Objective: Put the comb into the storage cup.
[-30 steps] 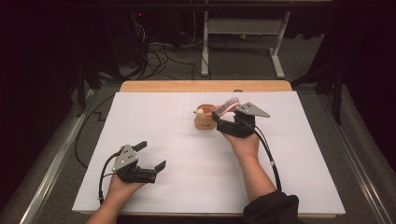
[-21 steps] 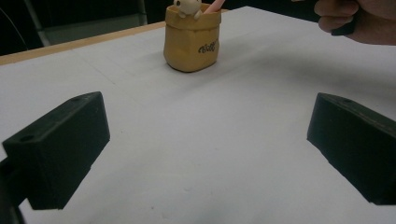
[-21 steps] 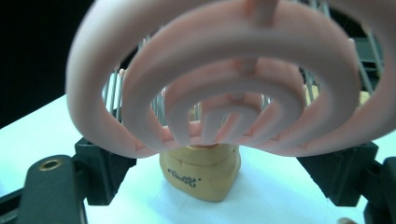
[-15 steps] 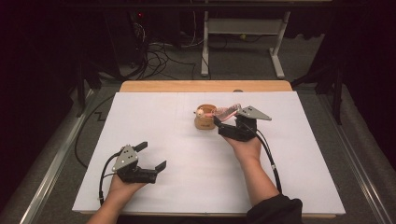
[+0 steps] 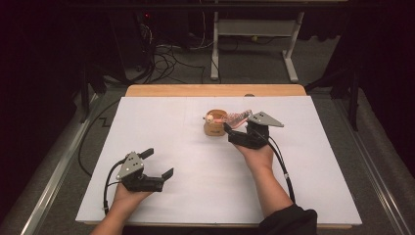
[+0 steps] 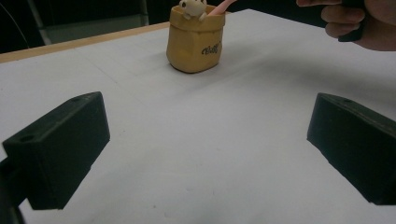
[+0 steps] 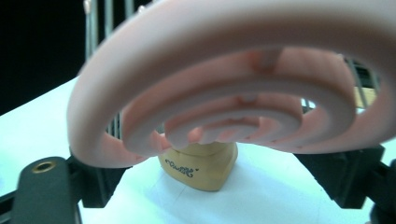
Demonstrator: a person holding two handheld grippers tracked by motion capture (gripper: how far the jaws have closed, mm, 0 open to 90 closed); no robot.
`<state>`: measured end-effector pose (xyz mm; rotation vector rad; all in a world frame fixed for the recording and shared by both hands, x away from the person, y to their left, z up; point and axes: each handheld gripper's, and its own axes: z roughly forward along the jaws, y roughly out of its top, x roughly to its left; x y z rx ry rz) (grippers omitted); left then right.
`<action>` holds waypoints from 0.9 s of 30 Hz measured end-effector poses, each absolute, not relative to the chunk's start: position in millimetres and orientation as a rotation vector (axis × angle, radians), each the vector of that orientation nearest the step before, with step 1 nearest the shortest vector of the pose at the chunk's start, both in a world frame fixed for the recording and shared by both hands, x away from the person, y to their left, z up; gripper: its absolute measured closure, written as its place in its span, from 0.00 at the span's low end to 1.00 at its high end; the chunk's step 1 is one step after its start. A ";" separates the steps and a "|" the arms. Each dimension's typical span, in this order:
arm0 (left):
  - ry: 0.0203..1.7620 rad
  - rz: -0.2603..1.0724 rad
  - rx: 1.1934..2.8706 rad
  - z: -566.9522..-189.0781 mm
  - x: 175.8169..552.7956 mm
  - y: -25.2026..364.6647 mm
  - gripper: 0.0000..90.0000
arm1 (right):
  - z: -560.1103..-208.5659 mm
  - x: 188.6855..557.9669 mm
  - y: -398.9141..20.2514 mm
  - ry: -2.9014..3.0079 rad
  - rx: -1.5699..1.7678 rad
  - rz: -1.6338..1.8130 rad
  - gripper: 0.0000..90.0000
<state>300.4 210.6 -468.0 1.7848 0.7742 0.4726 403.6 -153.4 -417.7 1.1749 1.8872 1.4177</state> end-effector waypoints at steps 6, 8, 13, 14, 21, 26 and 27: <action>0.772 0.473 1.785 -467.9 300.3 209.7 0.00 | -417.4 405.2 -154.8 1.891 1.182 1.426 0.06; 0.774 0.474 1.782 -467.8 300.5 209.9 0.00 | -417.8 406.5 -155.7 1.890 1.192 1.425 0.00; 0.775 0.472 1.785 -467.9 301.0 210.6 0.00 | -416.6 406.9 -158.4 1.878 1.194 1.417 0.00; 0.776 0.471 1.785 -468.1 301.1 210.4 0.00 | -416.3 406.8 -158.5 1.878 1.192 1.420 0.00; 0.777 0.472 1.783 -467.8 301.3 210.6 0.00 | -415.1 405.3 -156.9 1.887 1.167 1.418 0.00; 0.782 0.468 1.778 -467.4 301.7 211.9 0.00 | -414.0 403.4 -156.5 1.887 1.158 1.425 0.00; 0.785 0.466 1.777 -467.6 301.9 212.1 0.00 | -413.8 402.7 -156.7 1.891 1.156 1.425 0.00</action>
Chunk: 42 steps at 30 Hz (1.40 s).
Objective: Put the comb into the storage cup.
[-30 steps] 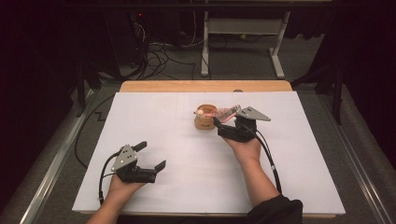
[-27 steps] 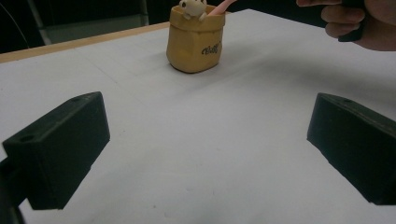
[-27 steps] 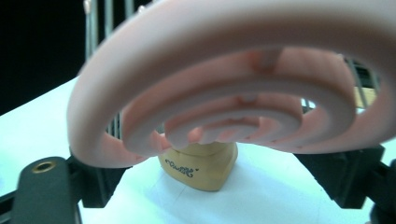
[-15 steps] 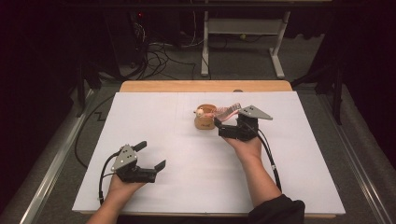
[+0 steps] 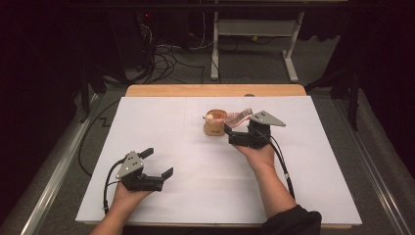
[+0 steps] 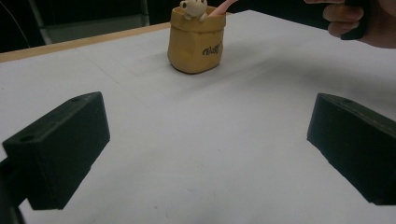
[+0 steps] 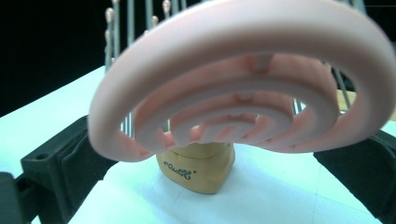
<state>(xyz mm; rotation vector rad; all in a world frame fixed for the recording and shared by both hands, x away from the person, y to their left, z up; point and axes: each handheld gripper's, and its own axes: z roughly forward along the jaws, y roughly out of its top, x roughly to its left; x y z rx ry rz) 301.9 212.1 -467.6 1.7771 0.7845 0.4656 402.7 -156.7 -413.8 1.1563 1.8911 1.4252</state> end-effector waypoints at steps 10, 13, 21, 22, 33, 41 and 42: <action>0.786 0.447 1.780 -468.0 302.4 211.9 0.00 | -418.1 393.5 -160.1 1.912 1.139 1.423 0.00; 0.792 0.446 1.781 -468.4 302.9 212.7 0.00 | -424.2 390.8 -163.1 1.919 1.149 1.414 0.00; 0.809 0.448 1.780 -468.6 303.3 215.7 0.00 | -445.6 378.4 -174.0 1.953 1.174 1.380 0.00; 0.808 0.449 1.780 -468.5 303.3 215.9 0.00 | -448.8 374.9 -176.8 1.954 1.167 1.369 0.00; 0.819 0.443 1.764 -466.0 303.2 219.7 0.00 | -461.6 331.5 -219.5 1.943 1.145 1.388 0.00; 0.830 0.435 1.765 -464.8 303.0 223.8 0.00 | -464.5 298.6 -252.3 1.900 1.120 1.394 0.00; 0.829 0.432 1.767 -464.7 302.6 223.8 0.00 | -464.1 293.7 -258.0 1.888 1.122 1.400 0.00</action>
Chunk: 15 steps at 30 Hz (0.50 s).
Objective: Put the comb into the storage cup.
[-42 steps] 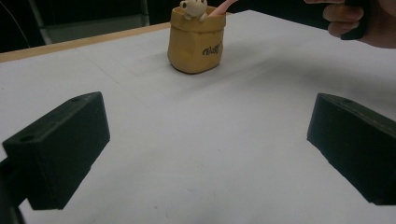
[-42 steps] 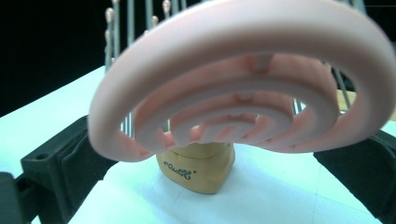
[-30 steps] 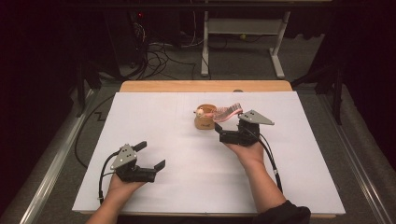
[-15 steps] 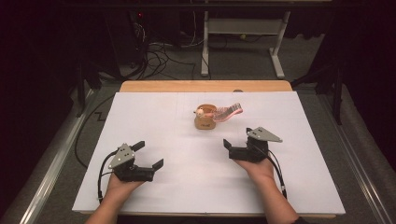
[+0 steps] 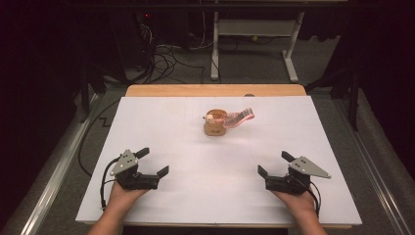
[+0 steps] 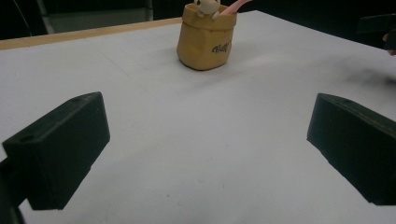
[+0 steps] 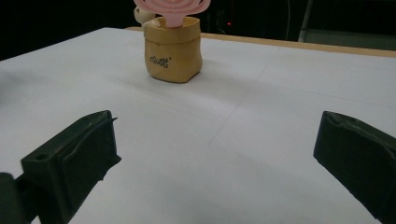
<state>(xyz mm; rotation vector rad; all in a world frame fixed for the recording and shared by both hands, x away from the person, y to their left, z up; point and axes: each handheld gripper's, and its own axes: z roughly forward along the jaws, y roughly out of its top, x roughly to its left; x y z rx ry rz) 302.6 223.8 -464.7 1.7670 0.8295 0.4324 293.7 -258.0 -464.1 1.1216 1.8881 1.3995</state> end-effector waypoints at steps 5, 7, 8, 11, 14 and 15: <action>0.817 0.424 1.784 -464.9 300.7 221.4 0.00 | -463.6 279.4 -272.7 1.872 1.082 1.415 0.00; 0.823 0.423 1.784 -465.0 300.4 220.7 0.00 | -462.2 279.3 -271.7 1.860 1.072 1.417 0.00; 0.822 0.422 1.786 -464.9 300.0 220.6 0.00 | -462.0 279.9 -270.6 1.859 1.067 1.423 0.00; 0.822 0.429 1.780 -463.7 299.1 222.1 0.00 | -463.8 281.2 -268.8 1.874 1.061 1.419 0.00; 0.826 0.432 1.771 -463.0 298.7 223.7 0.00 | -463.8 278.5 -271.8 1.862 1.080 1.430 0.00; 0.824 0.434 1.772 -462.8 298.5 224.1 0.00 | -463.0 278.0 -273.2 1.855 1.078 1.431 0.00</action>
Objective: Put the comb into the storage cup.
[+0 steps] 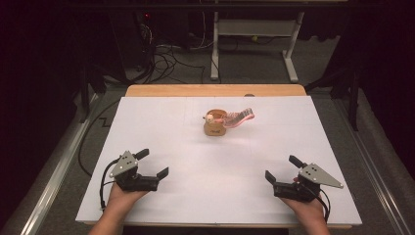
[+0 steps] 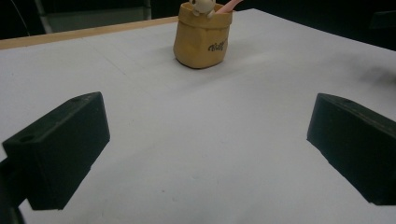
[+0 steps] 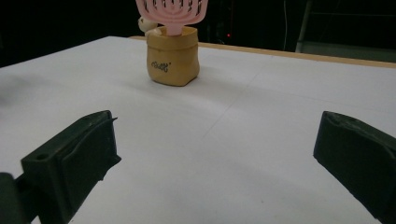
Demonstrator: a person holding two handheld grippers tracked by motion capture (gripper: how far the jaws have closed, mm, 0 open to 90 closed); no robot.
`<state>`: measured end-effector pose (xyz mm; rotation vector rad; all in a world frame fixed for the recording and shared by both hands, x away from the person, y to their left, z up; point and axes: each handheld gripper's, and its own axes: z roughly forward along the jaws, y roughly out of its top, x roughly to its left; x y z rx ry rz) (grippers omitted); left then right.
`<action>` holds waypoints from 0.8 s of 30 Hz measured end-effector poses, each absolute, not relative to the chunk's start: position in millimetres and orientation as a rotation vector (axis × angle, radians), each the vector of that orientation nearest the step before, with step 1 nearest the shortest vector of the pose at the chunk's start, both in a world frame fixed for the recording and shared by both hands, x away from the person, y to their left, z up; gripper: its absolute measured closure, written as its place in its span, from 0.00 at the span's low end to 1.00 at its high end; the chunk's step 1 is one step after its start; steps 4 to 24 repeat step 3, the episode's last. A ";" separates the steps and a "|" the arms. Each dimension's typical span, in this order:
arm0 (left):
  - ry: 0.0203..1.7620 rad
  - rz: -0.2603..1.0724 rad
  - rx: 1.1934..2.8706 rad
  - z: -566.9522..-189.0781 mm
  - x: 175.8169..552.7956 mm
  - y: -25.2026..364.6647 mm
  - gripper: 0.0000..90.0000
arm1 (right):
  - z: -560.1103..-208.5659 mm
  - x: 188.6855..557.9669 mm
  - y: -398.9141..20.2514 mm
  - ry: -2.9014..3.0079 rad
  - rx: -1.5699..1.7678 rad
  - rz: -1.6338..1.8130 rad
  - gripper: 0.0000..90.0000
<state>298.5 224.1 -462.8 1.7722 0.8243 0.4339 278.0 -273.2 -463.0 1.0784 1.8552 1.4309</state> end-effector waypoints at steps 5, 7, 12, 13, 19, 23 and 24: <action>0.823 0.433 1.767 -462.2 298.0 224.7 0.00 | -460.6 276.2 -275.2 1.829 1.079 1.438 0.00; 0.823 0.433 1.767 -462.2 298.0 224.7 0.00 | -460.6 276.2 -275.2 1.829 1.079 1.438 0.00; 0.823 0.433 1.767 -462.2 298.0 224.7 0.00 | -460.6 276.2 -275.2 1.829 1.079 1.438 0.00; 0.823 0.433 1.767 -462.2 298.0 224.7 0.00 | -460.6 276.2 -275.2 1.829 1.079 1.438 0.00; 0.823 0.433 1.767 -462.2 298.0 224.7 0.00 | -460.6 276.2 -275.2 1.829 1.079 1.438 0.00; 0.823 0.433 1.767 -462.2 298.0 224.7 0.00 | -460.6 276.2 -275.2 1.829 1.079 1.438 0.00; 0.823 0.433 1.767 -462.2 298.0 224.7 0.00 | -460.6 276.2 -275.2 1.829 1.079 1.438 0.00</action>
